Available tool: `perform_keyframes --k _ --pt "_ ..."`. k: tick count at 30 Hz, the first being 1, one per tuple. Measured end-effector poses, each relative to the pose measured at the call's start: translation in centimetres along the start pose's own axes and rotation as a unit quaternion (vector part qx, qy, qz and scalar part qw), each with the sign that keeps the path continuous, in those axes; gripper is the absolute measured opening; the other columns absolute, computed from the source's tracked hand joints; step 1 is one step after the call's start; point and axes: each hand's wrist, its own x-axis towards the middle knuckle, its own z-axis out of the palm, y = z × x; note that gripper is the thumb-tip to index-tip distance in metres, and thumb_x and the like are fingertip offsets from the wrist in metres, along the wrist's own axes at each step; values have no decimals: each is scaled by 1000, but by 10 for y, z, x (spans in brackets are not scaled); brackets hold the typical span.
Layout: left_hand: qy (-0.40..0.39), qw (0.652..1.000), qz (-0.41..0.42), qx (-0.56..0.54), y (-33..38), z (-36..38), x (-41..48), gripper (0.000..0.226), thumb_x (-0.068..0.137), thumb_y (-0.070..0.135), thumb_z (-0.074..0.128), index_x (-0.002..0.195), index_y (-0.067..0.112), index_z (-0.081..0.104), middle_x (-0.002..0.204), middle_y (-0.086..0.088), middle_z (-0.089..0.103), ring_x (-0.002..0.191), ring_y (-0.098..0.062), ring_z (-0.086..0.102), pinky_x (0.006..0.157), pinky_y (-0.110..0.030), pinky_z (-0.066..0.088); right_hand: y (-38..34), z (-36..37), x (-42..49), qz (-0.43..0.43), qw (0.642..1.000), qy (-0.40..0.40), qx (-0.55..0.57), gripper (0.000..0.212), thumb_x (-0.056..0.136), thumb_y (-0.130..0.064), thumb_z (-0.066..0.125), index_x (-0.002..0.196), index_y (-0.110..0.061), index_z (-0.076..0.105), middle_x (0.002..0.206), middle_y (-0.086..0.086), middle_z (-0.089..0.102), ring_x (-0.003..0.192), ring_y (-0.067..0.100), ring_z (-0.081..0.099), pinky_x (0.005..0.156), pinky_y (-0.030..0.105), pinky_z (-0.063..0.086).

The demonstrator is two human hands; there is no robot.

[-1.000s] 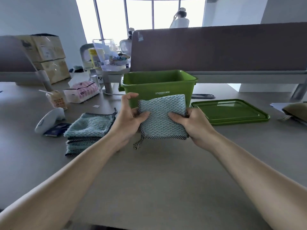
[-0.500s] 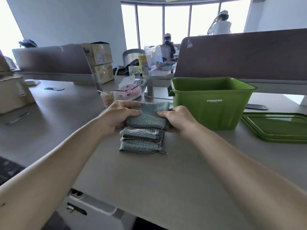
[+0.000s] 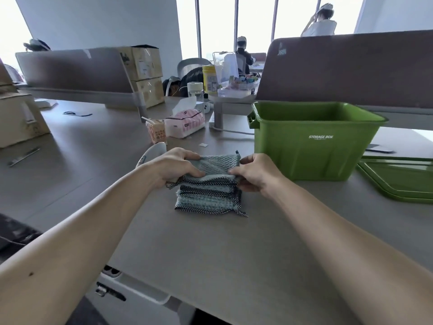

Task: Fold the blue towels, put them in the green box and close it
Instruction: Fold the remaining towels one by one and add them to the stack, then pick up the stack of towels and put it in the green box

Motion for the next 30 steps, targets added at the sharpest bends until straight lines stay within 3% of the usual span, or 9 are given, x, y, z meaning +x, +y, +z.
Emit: perform_keyframes --k 2,4,6,8,11,15,21,24,30 --pt "-5 1000 -6 -22 -3 0 1 60 76 6 81 131 20 61 108 -8 73 94 -23 73 91 -34 57 4 1 0 -7 999 8 -35 33 82 -14 79 102 -15 53 88 9 70 54 15 64 42 24 50" --pt "-11 999 -17 -41 -5 2 0 60 78 7 79 133 23 59 109 -8 70 91 -23 73 82 -32 59 11 3 2 -44 990 28 -134 52 80 -26 80 119 -17 47 102 8 67 76 25 70 60 35 59" --pt "-5 998 -34 -47 -8 2 -1 71 77 11 80 138 27 48 115 -8 64 90 -22 71 68 -29 56 16 3 1 -90 974 52 -202 62 78 -33 80 126 -19 44 99 3 62 88 27 67 75 37 55" --pt "7 997 -61 -40 -7 2 -1 85 73 16 83 142 26 35 116 -10 61 91 -23 69 64 -30 54 17 2 0 -122 968 50 -214 61 79 -31 78 128 -20 45 94 0 56 85 23 60 73 31 46" --pt "-10 994 -97 -42 -2 0 1 80 71 18 87 136 11 40 112 -13 70 93 -26 73 78 -43 61 18 0 1 -116 970 24 -213 57 83 -30 75 130 -20 46 100 -1 53 90 19 55 74 26 38" --pt "-59 991 -116 -15 4 2 -6 62 69 25 88 118 -3 62 103 -16 76 104 -33 71 99 -52 51 23 -2 3 -96 976 13 -196 59 81 -35 75 131 -21 47 108 0 60 102 20 59 79 27 39" --pt "-3 991 -47 -122 -5 13 -6 81 75 34 84 132 18 29 113 -12 70 95 -25 74 90 -45 58 26 -5 4 -88 979 13 -183 67 77 -45 78 131 -19 46 112 -1 60 110 21 60 81 26 39" --pt "22 979 -19 -201 -9 21 -9 66 86 32 75 133 30 30 105 -10 74 94 -30 73 89 -54 56 25 -5 -1 -81 982 7 -170 68 76 -47 79 130 -21 46 117 0 64 108 20 61 81 28 41" --pt "81 953 63 -286 -12 28 -27 59 91 15 68 136 33 32 99 -3 72 81 -21 74 72 -42 60 20 -8 -11 -80 991 -30 -99 76 82 -43 74 142 -18 34 127 2 58 110 19 56 90 32 42"
